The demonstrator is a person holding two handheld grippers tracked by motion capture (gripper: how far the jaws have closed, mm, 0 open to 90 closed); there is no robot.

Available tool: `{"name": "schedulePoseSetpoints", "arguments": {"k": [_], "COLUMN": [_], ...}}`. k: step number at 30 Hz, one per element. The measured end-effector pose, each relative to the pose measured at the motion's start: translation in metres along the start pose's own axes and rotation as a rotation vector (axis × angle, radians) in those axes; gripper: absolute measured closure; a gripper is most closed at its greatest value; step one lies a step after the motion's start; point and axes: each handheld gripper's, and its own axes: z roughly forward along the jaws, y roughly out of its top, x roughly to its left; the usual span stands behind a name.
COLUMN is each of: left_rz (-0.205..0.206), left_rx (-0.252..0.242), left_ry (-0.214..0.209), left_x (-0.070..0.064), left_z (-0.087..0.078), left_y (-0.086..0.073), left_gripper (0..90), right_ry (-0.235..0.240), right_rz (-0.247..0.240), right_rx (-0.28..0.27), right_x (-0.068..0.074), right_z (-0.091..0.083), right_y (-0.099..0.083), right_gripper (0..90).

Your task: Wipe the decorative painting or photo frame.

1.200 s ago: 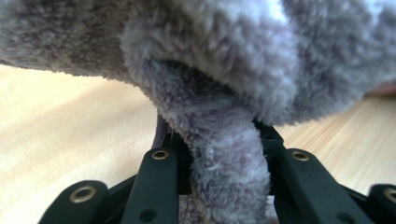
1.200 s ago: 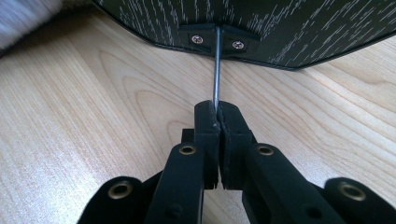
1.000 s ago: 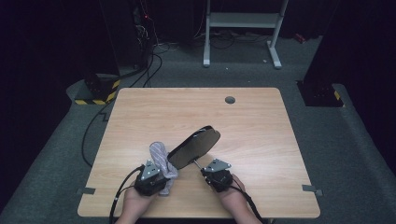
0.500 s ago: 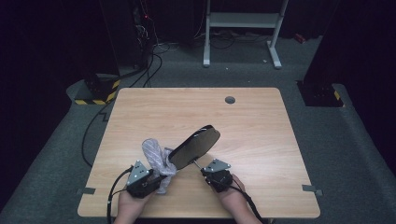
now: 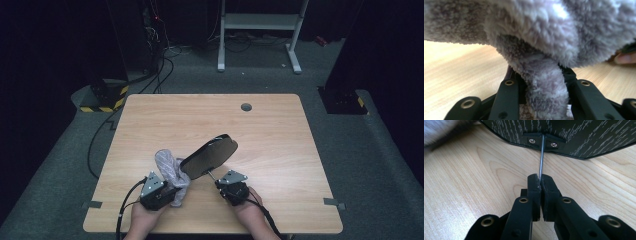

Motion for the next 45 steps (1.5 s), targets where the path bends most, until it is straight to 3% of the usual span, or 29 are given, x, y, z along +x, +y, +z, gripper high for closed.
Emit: {"name": "schedulePoseSetpoints", "arguments": {"k": [4,8,16,24,29,32,34,37,40,43,45], "left_rz": [-0.009,-0.008,-0.018,-0.009,-0.002,0.037,0.065,0.045,0.021,0.013,-0.054], "left_rx": [0.058,0.147,0.175,0.135,0.039,-0.039,-0.042,-0.039,0.016,0.105,0.142], "left_ry": [0.011,0.022,0.021,-0.009,-0.017,-0.009,-0.009,-0.021,-0.011,0.043,0.043], "left_x": [0.002,0.001,0.002,0.003,0.000,-0.005,-0.006,-0.001,0.008,0.017,0.023], "left_z": [0.010,0.020,0.023,0.006,-0.017,-0.027,-0.027,-0.022,-0.012,0.003,0.012], "left_y": [-0.002,0.001,0.002,0.005,0.020,0.029,0.031,0.027,0.017,0.003,-0.001], "left_gripper": [68.2,69.1,69.5,70.0,69.8,69.7,69.7,69.6,69.6,69.2,68.8], "right_ry": [0.003,0.002,-0.003,-0.019,-0.020,-0.019,-0.019,-0.017,-0.015,-0.016,-0.016], "right_rz": [0.006,0.005,0.001,-0.014,-0.014,-0.014,-0.015,-0.014,-0.013,-0.013,-0.012], "right_rx": [0.000,0.000,0.000,0.000,0.000,0.000,0.000,-0.001,0.000,-0.001,0.000], "right_x": [-0.001,0.000,0.000,0.002,0.002,0.002,0.002,0.002,0.002,0.002,0.002], "right_z": [0.000,0.000,0.000,0.000,0.000,0.000,0.000,0.000,0.000,0.000,0.000], "right_y": [0.000,0.000,0.000,0.000,0.000,0.000,0.000,0.000,0.000,0.000,0.000], "right_gripper": [86.9,87.0,86.9,87.7,87.8,88.0,88.2,88.1,87.8,87.9,88.1]}}
